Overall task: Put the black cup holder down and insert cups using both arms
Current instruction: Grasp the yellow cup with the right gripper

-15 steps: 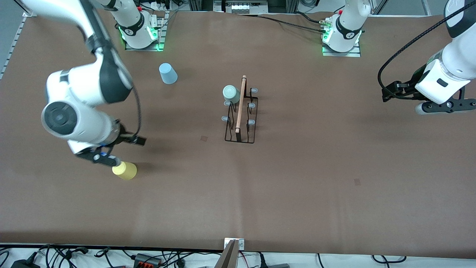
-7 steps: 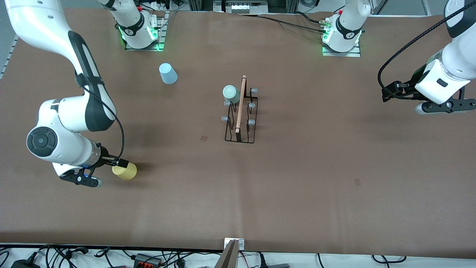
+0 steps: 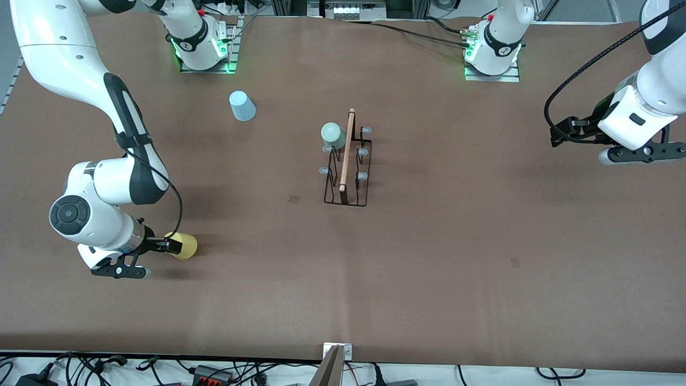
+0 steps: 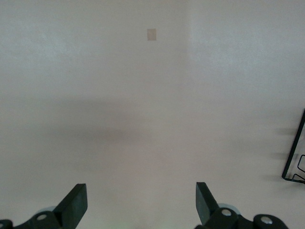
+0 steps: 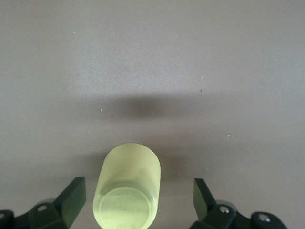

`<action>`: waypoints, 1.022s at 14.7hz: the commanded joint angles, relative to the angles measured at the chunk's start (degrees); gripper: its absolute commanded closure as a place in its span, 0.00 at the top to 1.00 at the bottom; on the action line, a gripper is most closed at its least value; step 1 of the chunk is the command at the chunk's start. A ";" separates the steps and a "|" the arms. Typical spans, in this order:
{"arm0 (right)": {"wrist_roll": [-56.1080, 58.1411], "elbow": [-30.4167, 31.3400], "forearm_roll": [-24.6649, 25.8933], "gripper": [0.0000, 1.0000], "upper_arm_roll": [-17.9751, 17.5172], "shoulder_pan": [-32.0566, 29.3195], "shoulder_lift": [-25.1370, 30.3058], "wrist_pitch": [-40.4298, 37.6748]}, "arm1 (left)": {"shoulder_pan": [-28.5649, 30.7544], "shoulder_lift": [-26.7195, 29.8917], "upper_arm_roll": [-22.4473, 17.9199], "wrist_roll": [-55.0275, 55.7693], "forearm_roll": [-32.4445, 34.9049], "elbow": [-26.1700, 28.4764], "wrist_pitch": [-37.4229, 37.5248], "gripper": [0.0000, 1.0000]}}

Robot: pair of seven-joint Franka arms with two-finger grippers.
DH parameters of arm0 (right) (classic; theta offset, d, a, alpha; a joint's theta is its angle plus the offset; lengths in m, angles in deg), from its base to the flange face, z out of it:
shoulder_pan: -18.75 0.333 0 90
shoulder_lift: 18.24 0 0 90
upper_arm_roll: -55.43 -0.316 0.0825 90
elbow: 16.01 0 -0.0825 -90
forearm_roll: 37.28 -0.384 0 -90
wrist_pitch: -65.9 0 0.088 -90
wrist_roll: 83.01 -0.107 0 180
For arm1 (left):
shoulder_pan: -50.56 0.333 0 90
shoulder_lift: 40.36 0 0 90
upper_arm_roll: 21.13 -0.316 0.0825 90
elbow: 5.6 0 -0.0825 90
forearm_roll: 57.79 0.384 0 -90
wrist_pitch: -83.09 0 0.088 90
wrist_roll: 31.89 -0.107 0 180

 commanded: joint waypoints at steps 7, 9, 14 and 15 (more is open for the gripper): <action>5.10 0.04 -3.45 1.00 -0.82 -1.27 -0.65 -0.24 | 0.52 0.75 0.60 -0.27 0.97 0.61 0.33 1.00; 5.45 -0.05 -3.45 1.00 -0.82 -1.36 -1.35 -0.07 | 0.52 0.75 0.60 -0.27 0.97 0.61 0.33 1.00; 6.69 -0.14 -3.45 1.00 -0.99 -1.27 -1.79 0.11 | 0.52 0.75 0.60 -0.27 0.97 0.53 0.33 1.00; 7.21 -0.14 -3.45 1.00 -0.99 -1.27 -1.79 0.11 | 0.52 0.75 0.60 -0.27 0.97 0.61 0.33 1.00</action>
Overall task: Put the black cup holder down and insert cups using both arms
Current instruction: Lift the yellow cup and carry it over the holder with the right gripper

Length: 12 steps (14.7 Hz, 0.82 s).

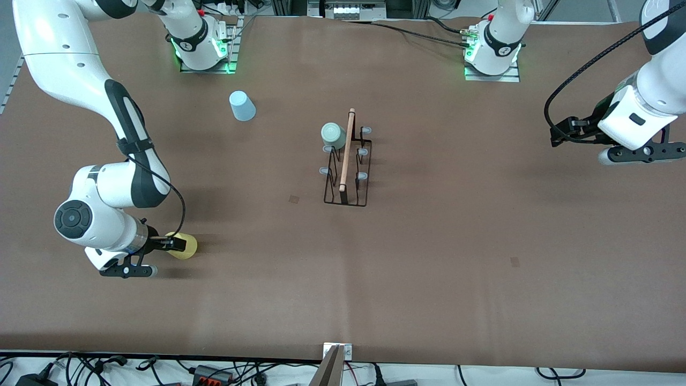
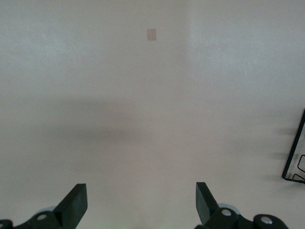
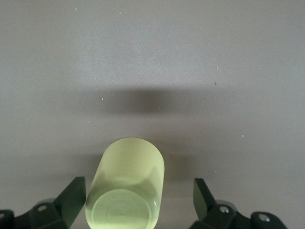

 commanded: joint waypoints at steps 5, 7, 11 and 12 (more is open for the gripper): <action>4.94 -0.24 -1.13 1.00 -0.92 -0.75 -1.66 -0.24 | 0.52 0.75 0.60 -0.27 0.97 0.53 0.33 1.00; 4.86 -0.24 -1.13 1.00 -1.01 -0.67 -1.93 -0.24 | 0.52 0.75 0.60 -0.27 0.97 0.53 0.33 1.00; 4.77 -0.50 -2.71 0.70 -1.01 -0.58 -1.93 -0.42 | 0.52 0.75 0.60 -0.27 0.97 0.61 0.33 1.00; 4.59 -0.50 -2.71 0.57 -1.01 -0.58 -1.84 -0.42 | 0.52 0.75 0.60 -0.27 0.97 0.61 0.33 1.00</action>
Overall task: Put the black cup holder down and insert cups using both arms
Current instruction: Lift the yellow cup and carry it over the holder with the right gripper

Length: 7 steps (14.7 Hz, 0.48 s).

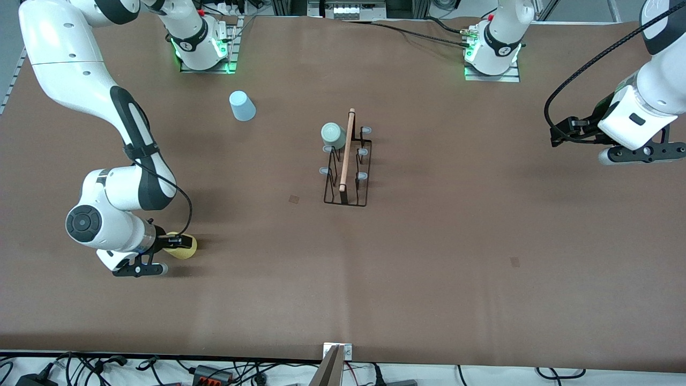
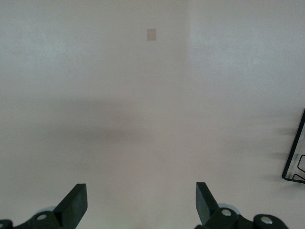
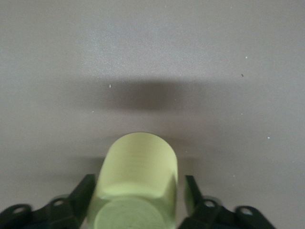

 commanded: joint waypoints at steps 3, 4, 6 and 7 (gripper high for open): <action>1.43 -0.53 -1.23 0.25 -0.61 -0.67 0.38 -0.49 | 0.52 0.75 0.60 -0.27 0.97 0.61 0.33 1.00; 1.34 -0.62 -1.23 0.20 -0.70 -0.58 0.73 -0.57 | 0.52 0.75 0.60 -0.27 0.97 0.61 0.33 1.00; 1.34 -0.70 -1.14 0.16 -1.05 -0.41 1.69 -1.01 | 0.52 0.75 0.60 -0.27 0.97 0.61 0.33 1.00; 1.17 -0.70 -1.14 0.15 -2.01 -0.32 3.53 -2.75 | 0.52 0.75 0.60 -0.27 0.97 0.61 0.33 1.00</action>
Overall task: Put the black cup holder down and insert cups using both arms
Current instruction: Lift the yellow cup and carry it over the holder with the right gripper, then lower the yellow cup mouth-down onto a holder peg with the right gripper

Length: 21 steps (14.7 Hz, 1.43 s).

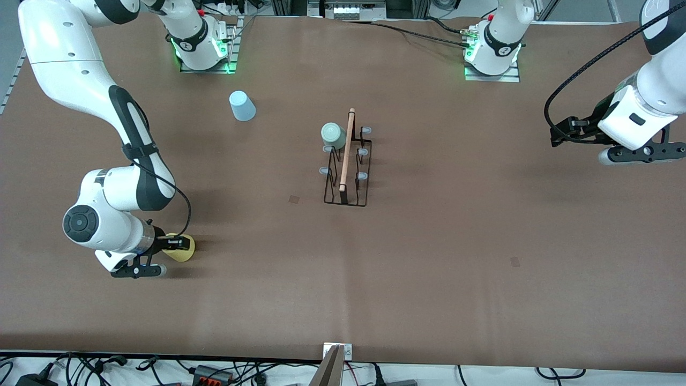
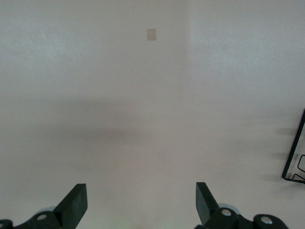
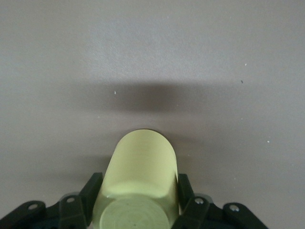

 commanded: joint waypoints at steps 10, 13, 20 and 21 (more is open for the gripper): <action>-17.70 0.07 -1.78 0.15 -22.65 0.04 12.02 -18.67 | 0.52 0.75 0.60 -0.27 0.97 0.61 0.33 1.00; -27.46 0.07 -1.34 0.15 -26.45 3.10 12.02 -18.50 | 0.52 0.75 0.69 -0.27 0.97 0.52 0.33 1.00; -43.30 -1.51 -0.99 0.15 -26.01 15.15 10.62 -13.93 | 0.52 0.75 0.60 -0.27 0.97 0.52 0.33 1.00; -43.66 -1.51 -0.29 0.15 -25.92 15.25 10.18 -13.66 | 0.52 0.75 0.60 -0.27 0.97 0.52 0.33 1.00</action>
